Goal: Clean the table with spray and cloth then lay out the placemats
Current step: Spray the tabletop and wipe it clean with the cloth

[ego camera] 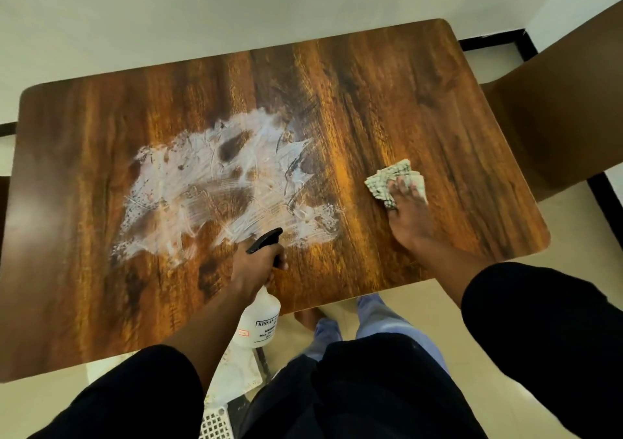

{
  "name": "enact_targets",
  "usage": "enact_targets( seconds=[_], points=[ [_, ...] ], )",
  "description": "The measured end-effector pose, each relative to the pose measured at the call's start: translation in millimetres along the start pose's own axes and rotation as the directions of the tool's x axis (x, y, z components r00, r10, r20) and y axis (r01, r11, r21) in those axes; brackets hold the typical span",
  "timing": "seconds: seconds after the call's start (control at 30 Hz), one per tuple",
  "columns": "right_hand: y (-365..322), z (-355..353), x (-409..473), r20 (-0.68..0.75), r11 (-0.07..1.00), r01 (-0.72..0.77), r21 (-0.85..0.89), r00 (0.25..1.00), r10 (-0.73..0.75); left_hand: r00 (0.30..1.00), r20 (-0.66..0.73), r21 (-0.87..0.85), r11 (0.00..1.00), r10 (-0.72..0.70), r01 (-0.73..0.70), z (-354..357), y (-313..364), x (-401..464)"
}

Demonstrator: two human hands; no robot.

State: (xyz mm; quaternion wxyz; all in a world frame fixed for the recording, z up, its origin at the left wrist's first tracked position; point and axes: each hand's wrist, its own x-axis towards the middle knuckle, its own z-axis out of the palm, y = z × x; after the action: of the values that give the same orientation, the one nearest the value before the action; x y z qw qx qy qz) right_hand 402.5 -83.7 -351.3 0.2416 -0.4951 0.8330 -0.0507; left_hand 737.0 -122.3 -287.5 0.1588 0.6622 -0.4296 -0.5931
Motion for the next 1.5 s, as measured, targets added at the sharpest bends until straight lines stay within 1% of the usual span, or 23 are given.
enact_targets(
  seconds=[0.1, 0.17, 0.27, 0.33, 0.37, 0.47, 0.53, 0.63, 0.67, 0.7, 0.8, 0.83, 0.93, 1.0, 1.1, 1.17, 1.23, 1.3, 1.33, 1.37, 1.43, 1.47, 1.5],
  points=[
    [-6, 4, -3, -0.002, 0.995, -0.096, 0.008, 0.995, 0.096, 0.999, 0.033, 0.034, 0.999, 0.015, -0.016, -3, -3, -4],
    [-23, 13, -9, 0.001, 0.997, -0.081, -0.007, 0.997, 0.081, 0.999, 0.05, 0.047, 0.999, 0.018, -0.021, -3, -7, -5],
    [-54, 31, -30, 0.022, 0.994, 0.08, -0.081, 0.997, -0.078, 0.998, 0.068, 0.041, 0.999, 0.016, -0.019, -5, -13, -7],
    [-77, 42, -44, 0.079, 0.969, 0.226, -0.101, 0.973, -0.219, 0.997, 0.07, 0.033, 0.999, 0.013, -0.016, -5, -16, -9],
    [-88, 47, -51, 0.121, 0.944, 0.31, -0.114, 0.947, -0.297, 0.997, 0.07, 0.036, 0.999, 0.011, -0.014, -5, -17, -10],
    [-110, 66, -64, 0.254, 0.82, 0.546, -0.174, 0.829, -0.498, 0.998, 0.055, 0.05, 0.999, -0.009, 0.006, -7, -21, -13],
    [-107, 70, -63, 0.282, 0.78, 0.605, -0.159, 0.785, -0.552, 0.999, 0.038, 0.045, 0.998, -0.039, 0.037, -10, -24, -15],
    [-83, 56, -52, 0.296, 0.761, 0.64, -0.107, 0.751, -0.59, 0.999, 0.024, 0.05, 0.998, -0.046, 0.045, -15, -28, -18],
    [-73, 49, -48, 0.295, 0.774, 0.624, -0.11, 0.764, -0.574, 0.999, 0.025, 0.053, 0.998, -0.045, 0.043, -17, -29, -19],
    [-62, 41, -46, 0.278, 0.804, 0.583, -0.112, 0.796, -0.538, 0.999, 0.025, 0.054, 0.998, -0.043, 0.041, -18, -30, -19],
    [-19, 18, -39, 0.128, 0.939, 0.335, -0.07, 0.937, -0.325, 0.998, 0.014, 0.048, 0.997, -0.061, 0.06, -19, -31, -21],
    [-4, 13, -37, 0.072, 0.968, 0.244, -0.051, 0.968, -0.24, 0.998, 0.013, 0.053, 0.996, -0.066, 0.066, -18, -31, -22],
    [23, 2, -30, -0.012, 1.0, 0.015, -0.012, 1.0, -0.015, 0.994, -0.004, 0.055, 0.993, -0.106, 0.106, -15, -29, -21],
    [19, 4, -27, -0.016, 0.998, -0.059, -0.004, 0.998, 0.059, 0.99, -0.033, 0.042, 0.989, -0.14, 0.141, -12, -30, -18],
    [-4, 16, -31, -0.024, 0.997, -0.08, 0.002, 0.997, 0.08, 0.98, -0.092, -0.002, 0.984, -0.179, 0.179, -7, -30, -14],
    [-27, 29, -42, -0.045, 1.0, 0.001, -0.026, 0.999, -0.003, 0.979, -0.114, -0.029, 0.985, -0.171, 0.169, -5, -28, -15],
    [-53, 42, -56, -0.017, 0.99, 0.13, -0.055, 0.991, -0.131, 0.977, -0.132, -0.069, 0.985, -0.167, 0.159, -4, -24, -16],
    [-78, 57, -68, 0.079, 0.955, 0.282, -0.092, 0.958, -0.275, 0.972, -0.158, -0.115, 0.981, -0.175, 0.158, -6, -22, -16],
    [-91, 63, -72, 0.139, 0.922, 0.372, -0.107, 0.924, -0.356, 0.967, -0.174, -0.142, 0.976, -0.188, 0.165, -8, -22, -15],
    [-103, 68, -76, 0.199, 0.876, 0.473, -0.097, 0.871, -0.449, 0.959, -0.192, -0.168, 0.97, -0.207, 0.176, -9, -22, -14],
    [-123, 80, -81, 0.314, 0.738, 0.674, -0.039, 0.709, -0.631, 0.943, -0.238, -0.186, 0.963, -0.235, 0.193, -11, -21, -15],
    [-129, 85, -82, 0.364, 0.654, 0.755, -0.041, 0.621, -0.694, 0.936, -0.264, -0.181, 0.965, -0.235, 0.192, -11, -20, -15],
    [-131, 88, -81, 0.404, 0.581, 0.812, -0.059, 0.552, -0.73, 0.93, -0.286, -0.169, 0.968, -0.23, 0.188, -10, -20, -16]
  ],
)
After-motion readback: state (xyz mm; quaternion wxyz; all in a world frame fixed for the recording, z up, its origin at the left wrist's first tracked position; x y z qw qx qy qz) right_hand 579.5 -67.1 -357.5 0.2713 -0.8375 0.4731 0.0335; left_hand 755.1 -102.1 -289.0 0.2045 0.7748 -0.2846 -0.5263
